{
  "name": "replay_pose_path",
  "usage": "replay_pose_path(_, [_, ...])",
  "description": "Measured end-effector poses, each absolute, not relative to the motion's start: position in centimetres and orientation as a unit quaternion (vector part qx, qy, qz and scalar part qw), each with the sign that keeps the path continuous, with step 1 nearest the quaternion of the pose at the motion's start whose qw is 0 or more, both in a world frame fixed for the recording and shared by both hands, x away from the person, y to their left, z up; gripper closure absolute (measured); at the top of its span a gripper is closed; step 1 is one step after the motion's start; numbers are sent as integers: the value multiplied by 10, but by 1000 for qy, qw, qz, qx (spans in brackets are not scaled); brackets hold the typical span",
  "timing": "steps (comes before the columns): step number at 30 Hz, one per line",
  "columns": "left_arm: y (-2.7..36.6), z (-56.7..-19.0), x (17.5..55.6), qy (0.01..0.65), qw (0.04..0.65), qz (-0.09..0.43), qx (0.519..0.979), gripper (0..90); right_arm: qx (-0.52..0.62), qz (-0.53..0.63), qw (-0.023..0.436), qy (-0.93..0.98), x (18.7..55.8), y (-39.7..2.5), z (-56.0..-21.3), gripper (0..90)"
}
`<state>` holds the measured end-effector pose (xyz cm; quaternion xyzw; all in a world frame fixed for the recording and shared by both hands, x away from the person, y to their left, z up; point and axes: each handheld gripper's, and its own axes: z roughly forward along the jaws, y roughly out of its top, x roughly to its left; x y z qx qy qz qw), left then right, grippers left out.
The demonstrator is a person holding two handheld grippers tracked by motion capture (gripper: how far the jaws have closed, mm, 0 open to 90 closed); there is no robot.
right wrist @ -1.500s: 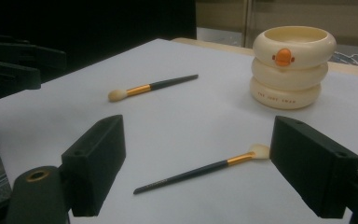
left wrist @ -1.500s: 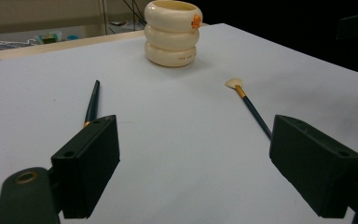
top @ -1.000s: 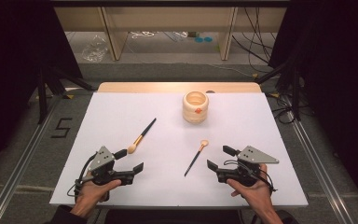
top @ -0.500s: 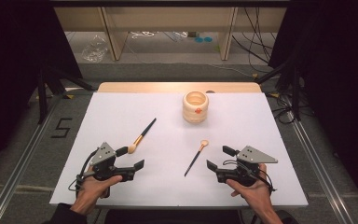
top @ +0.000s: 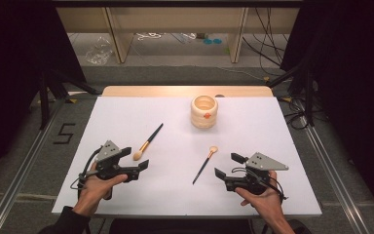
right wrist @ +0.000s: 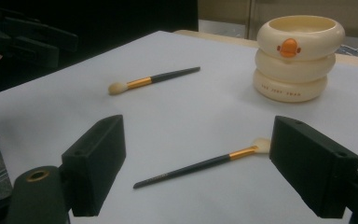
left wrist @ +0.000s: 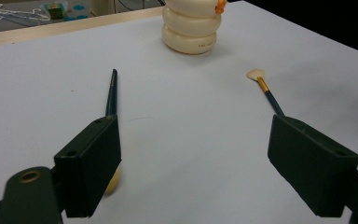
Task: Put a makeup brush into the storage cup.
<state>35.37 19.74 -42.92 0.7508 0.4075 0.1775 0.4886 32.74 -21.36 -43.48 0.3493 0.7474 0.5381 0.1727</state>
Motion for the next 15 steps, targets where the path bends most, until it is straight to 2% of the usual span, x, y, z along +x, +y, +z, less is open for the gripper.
replay_pose_path(15, [195,-417,397,393,425,162,799,169,343,543,173,747,329,-211,-437,199])
